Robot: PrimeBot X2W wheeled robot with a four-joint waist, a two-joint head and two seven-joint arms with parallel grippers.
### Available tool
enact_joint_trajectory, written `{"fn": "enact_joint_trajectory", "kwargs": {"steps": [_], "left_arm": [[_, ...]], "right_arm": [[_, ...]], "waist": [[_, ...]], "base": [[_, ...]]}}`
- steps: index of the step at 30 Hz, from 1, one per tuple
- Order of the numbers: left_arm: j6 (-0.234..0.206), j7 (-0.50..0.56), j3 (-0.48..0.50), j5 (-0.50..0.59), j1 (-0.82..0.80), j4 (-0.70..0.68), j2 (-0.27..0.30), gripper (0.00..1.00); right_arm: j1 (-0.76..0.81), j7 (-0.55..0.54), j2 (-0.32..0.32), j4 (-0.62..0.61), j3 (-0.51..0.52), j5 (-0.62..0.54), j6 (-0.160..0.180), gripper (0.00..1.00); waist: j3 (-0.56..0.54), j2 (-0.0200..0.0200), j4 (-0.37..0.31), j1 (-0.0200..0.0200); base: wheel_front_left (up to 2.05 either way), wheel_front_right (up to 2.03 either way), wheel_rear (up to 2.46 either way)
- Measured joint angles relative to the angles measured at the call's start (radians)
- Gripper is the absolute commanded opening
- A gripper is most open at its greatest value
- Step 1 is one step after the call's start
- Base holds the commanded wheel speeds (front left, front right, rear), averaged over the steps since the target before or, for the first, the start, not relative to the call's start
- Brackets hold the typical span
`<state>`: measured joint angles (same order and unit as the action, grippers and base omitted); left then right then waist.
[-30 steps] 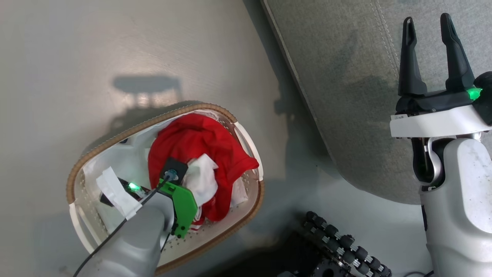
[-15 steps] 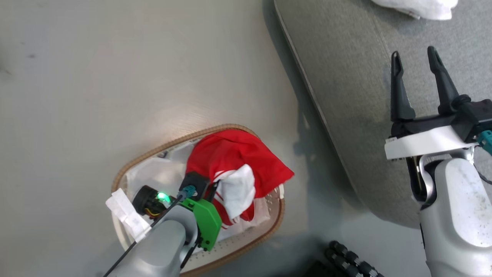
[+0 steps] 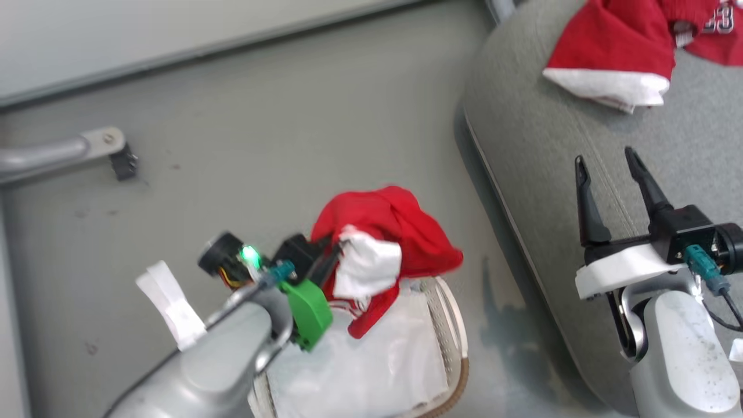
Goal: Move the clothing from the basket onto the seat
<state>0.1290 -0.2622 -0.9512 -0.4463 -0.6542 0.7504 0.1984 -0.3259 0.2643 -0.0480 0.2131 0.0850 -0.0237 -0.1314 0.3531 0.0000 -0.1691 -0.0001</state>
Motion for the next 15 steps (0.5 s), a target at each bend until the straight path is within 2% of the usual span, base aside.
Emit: {"fn": "enact_joint_trajectory", "kwargs": {"steps": [5,15], "left_arm": [[0.000,0.019,-0.007,0.007,-0.075,-0.083,0.072,0.00],[0.000,0.059,0.004,-0.020,-0.216,-0.200,0.168,0.00]], "right_arm": [[0.028,0.000,0.000,0.020,-0.017,-0.006,0.000,1.00],[0.048,0.000,0.000,0.034,-0.117,0.025,0.000,1.00]], "waist": [[-0.103,0.0000,0.038,0.0000],[-0.278,0.0000,0.090,0.0000]], "base": [[0.00,0.00,0.00],[0.00,0.00,0.00]]}}
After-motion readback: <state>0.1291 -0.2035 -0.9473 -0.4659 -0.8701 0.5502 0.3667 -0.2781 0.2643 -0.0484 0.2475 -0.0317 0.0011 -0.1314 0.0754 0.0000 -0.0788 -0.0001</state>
